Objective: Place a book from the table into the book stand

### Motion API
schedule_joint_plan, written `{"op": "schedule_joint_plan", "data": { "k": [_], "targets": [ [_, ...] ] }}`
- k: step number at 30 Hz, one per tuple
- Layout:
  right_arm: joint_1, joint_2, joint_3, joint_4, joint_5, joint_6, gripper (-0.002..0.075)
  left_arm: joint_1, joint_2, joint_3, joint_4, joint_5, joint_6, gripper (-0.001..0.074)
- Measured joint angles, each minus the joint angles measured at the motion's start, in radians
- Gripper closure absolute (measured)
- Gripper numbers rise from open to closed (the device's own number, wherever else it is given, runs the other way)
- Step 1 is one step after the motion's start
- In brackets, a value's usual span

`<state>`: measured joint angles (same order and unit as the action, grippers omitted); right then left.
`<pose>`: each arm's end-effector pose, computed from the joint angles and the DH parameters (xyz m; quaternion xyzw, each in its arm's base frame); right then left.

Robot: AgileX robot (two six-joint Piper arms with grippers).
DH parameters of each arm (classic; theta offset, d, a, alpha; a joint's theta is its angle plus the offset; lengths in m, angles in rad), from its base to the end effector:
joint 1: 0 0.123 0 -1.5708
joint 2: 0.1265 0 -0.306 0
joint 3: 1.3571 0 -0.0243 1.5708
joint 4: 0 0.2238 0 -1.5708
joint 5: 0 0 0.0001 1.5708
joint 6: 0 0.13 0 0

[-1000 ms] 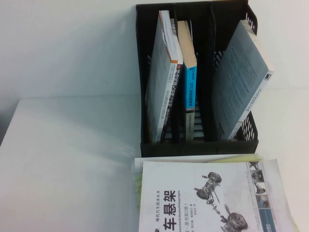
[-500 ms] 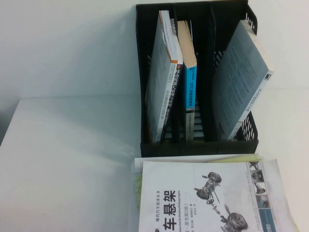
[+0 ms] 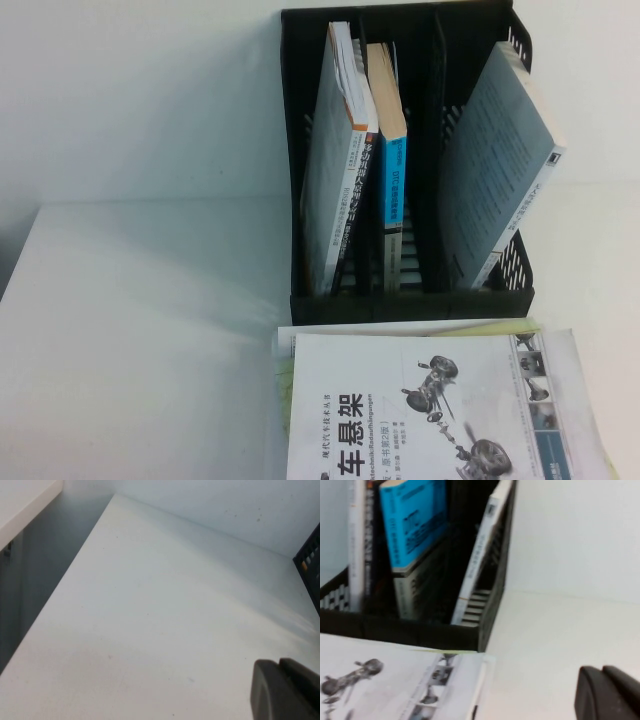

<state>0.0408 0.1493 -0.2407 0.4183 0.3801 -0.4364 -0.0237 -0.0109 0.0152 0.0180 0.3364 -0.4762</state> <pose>0.0473 0.0216 0.2480 -0.0813 0.7601 0.0565 0.6422 0.0429 -0.0002 0.1683 -0.1726 0.7717 -0.1441 0.5949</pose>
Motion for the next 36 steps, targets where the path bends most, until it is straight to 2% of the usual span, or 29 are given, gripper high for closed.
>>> {"op": "schedule_joint_plan", "data": {
  "k": [6, 11, 23, 26, 31, 33, 36],
  "targets": [
    [-0.132, -0.157, 0.153, 0.0, 0.018, 0.0, 0.0729, 0.0, 0.0, 0.0, 0.0, 0.0, 0.0, 0.0738],
    [-0.137, -0.162, 0.258, -0.006, 0.014, 0.003, 0.0729, 0.0, 0.0, 0.0, 0.0, 0.0, 0.001, 0.0738],
    [-0.137, -0.162, 0.26, -0.068, -0.002, 0.11, 0.0729, 0.0, 0.0, 0.0, 0.0, 0.0, 0.001, 0.0738],
    [-0.137, -0.162, 0.26, -0.097, -0.002, 0.191, 0.0729, 0.0, 0.0, 0.0, 0.0, 0.0, 0.001, 0.0738],
    [-0.137, -0.162, 0.26, -0.378, -0.017, 0.569, 0.0729, 0.0, 0.0, 0.0, 0.0, 0.0, 0.001, 0.0738],
    [-0.137, -0.162, 0.26, -0.441, -0.019, 0.648, 0.0729, 0.0, 0.0, 0.0, 0.0, 0.0, 0.001, 0.0738],
    [-0.137, -0.162, 0.26, -0.476, -0.019, 0.675, 0.0729, 0.0, 0.0, 0.0, 0.0, 0.0, 0.001, 0.0738]
  ]
}}
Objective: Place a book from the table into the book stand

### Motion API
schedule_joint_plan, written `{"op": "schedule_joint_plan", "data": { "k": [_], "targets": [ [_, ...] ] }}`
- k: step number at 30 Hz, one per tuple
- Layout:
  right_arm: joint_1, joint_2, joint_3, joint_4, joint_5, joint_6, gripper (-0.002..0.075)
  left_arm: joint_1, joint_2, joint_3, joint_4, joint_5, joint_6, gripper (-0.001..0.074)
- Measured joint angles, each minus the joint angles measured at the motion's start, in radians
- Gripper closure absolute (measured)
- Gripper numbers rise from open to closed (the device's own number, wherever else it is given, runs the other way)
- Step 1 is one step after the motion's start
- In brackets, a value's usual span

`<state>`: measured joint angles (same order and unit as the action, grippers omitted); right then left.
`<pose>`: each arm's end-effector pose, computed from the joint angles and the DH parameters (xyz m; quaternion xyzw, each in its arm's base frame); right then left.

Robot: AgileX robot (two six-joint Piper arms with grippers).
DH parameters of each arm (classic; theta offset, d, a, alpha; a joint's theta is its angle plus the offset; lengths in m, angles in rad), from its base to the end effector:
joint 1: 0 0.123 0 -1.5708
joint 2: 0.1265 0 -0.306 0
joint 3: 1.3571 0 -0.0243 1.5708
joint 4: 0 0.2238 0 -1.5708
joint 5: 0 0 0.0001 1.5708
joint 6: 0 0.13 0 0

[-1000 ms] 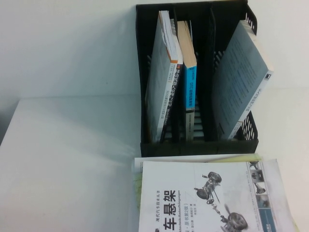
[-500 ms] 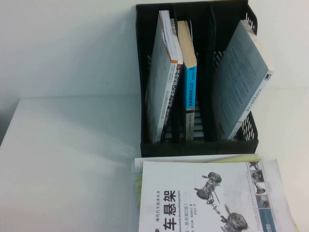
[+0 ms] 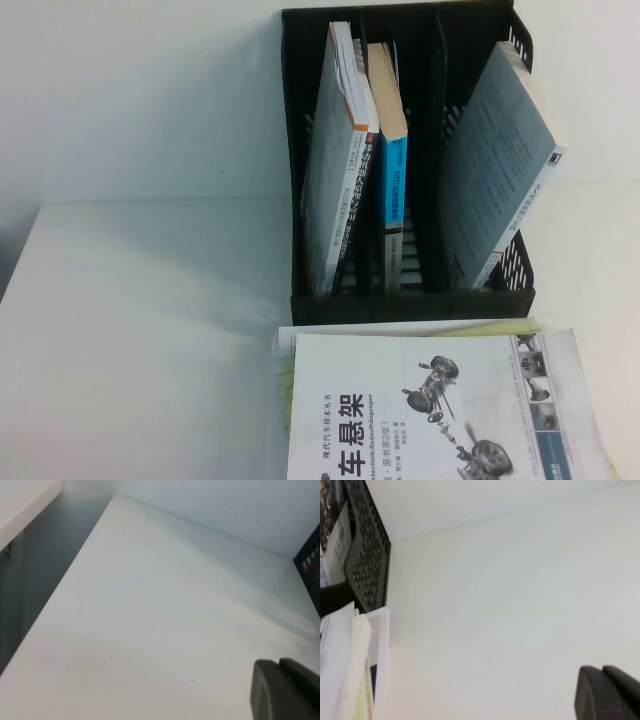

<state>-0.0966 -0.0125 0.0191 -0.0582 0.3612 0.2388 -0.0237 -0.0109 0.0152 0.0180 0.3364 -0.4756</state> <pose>0.0415 -0.0067 0.1640 0.1180 0.7901 0.0182 0.6012 0.0429 -0.0002 0.1683 -0.1724 0.7718 -0.1439 0.5949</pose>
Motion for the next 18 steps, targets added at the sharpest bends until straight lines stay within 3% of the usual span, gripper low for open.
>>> {"op": "schedule_joint_plan", "data": {
  "k": [18],
  "targets": [
    [0.0, 0.0, 0.0, -0.008, 0.0, -0.089, 0.0729, 0.0, 0.0, 0.0, 0.0, 0.0, 0.0, 0.0738]
  ]
}}
